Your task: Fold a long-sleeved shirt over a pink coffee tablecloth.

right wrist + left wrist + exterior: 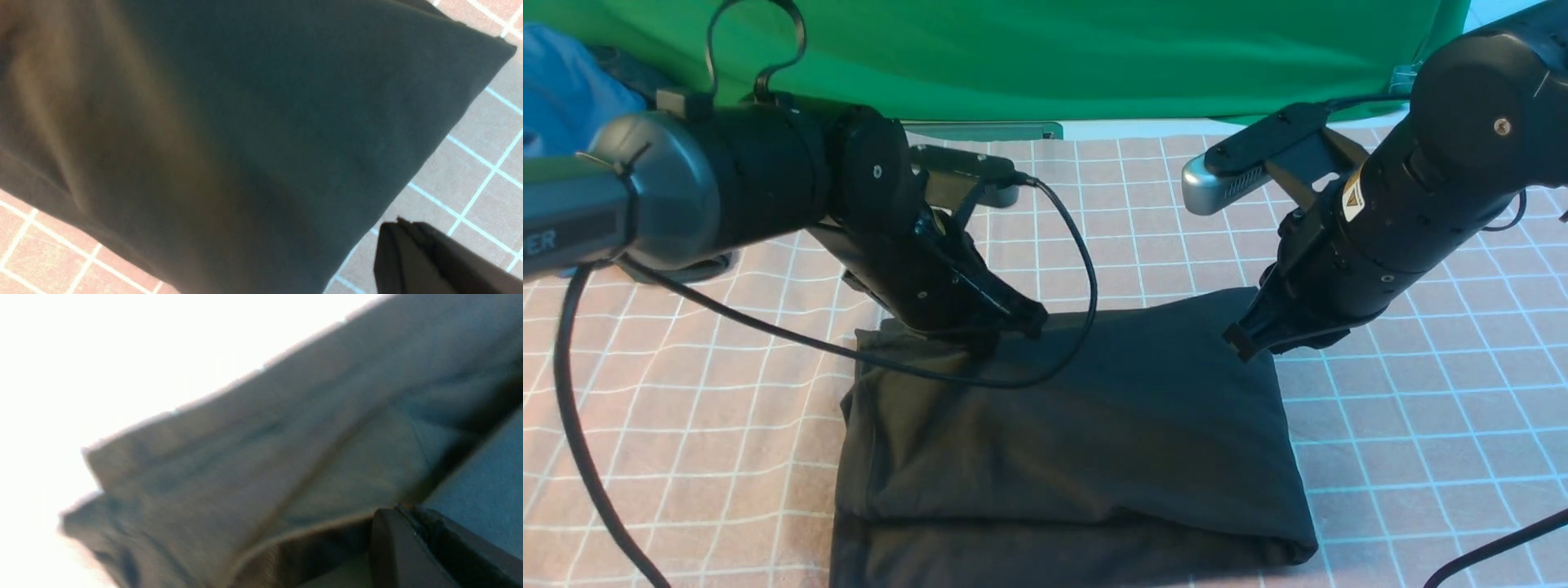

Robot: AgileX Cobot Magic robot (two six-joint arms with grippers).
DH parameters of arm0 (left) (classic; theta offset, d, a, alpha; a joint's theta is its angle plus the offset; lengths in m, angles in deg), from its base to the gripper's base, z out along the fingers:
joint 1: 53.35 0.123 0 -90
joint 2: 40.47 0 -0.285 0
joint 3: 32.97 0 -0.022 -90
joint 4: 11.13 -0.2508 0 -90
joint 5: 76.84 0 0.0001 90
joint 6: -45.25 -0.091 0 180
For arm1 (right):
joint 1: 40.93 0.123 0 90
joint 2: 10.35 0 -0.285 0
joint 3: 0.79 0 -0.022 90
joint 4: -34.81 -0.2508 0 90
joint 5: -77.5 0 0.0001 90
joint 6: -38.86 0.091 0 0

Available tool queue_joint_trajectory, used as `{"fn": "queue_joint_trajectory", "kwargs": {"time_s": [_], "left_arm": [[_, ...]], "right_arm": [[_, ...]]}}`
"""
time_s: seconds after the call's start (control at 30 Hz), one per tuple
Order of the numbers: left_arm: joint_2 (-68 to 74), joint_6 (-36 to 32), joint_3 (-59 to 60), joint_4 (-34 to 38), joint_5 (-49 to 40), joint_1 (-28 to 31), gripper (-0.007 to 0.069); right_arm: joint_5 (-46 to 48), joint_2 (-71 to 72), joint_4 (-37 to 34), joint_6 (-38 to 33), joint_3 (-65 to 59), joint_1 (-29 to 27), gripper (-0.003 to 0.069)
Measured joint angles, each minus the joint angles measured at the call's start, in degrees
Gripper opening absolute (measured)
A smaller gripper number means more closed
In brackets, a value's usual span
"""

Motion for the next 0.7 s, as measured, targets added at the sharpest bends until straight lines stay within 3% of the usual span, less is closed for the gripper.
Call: {"fn": "queue_joint_trajectory", "kwargs": {"time_s": [0.13,0.4,0.7], "left_arm": [[0.5,3.4,0.0,-4.3,2.0,0.0,0.0013],[4.3,4.7,0.0,-4.4,3.0,0.0,0.0020],[4.2,7.0,0.0,-5.6,3.9,0.1,0.0223]], "right_arm": [[-0.1,0.0,-0.1,0.0,0.0,0.0,0.0035],[-0.4,0.0,-0.7,0.0,0.0,0.0,0.0035],[-0.4,0.0,-1.0,0.0,0.0,0.0,0.0035]]}}
